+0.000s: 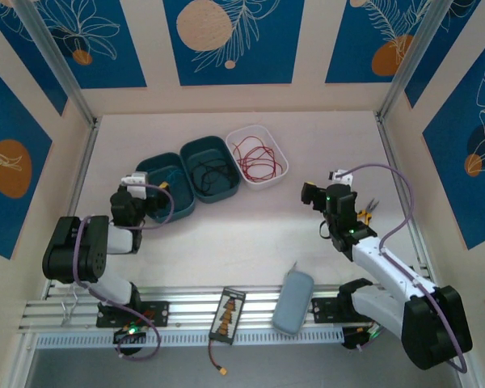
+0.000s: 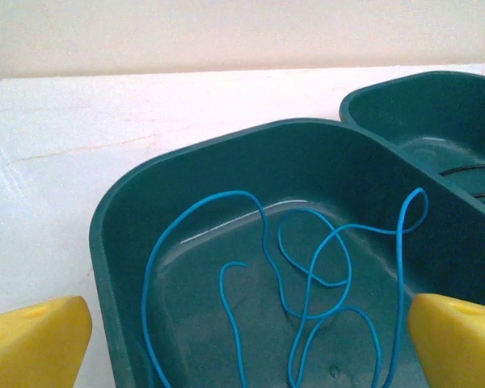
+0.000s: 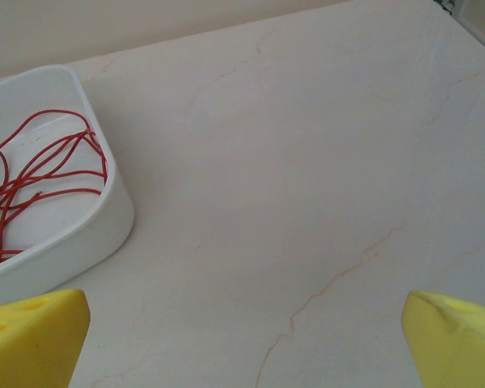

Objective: Untangle the cables

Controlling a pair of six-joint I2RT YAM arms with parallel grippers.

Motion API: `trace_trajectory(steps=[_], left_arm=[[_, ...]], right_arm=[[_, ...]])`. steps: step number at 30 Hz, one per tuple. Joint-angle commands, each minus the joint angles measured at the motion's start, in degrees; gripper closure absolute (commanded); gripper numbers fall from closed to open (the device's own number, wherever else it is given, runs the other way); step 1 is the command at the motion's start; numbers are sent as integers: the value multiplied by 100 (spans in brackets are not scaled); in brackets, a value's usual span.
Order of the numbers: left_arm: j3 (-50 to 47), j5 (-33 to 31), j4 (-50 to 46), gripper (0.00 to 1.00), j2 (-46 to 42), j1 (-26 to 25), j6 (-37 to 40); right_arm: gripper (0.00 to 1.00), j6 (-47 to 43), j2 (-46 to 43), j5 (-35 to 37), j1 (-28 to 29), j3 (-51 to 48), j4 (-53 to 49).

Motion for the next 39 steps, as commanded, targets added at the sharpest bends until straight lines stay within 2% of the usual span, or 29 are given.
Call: trace_trajectory(steps=[1,4,9,15,19,21,28,34,39], left_arm=[[122,87,-278,0,-36,0,15],[259,-158,-591,0,-55,-120,88],[260,-176,-600,0,-55,-141,99],[289,-43,-643,0,-52,-141,152],[289,-52,-644,0,-50,-143,152],[289,-45,-649,0,-54,-150,152],[274,-35,-626,0,-50,-147,152],[281,-35,-624,0,-50,-145,152],[281,-30,-627,0,-50,-149,151]], right_arm=[[1,-281,215,-63,63,18,561],[1,-524,458,-74,115,-7,1068],[1,-1135,800,-191,72,-223,2310],[1,-1549,932,-768,-262,-424,2927],[1,-1683,1232,-1028,-640,-399,2740],[1,-1779,1259,-1266,-721,-689,3239],[1,-1429,1414,-1886,-1433,-1212,4225],[1,-1057,1761,-2356,-1988,-1204,4470],[1,-1102,2546,-2534,-1966,-1094,5070]])
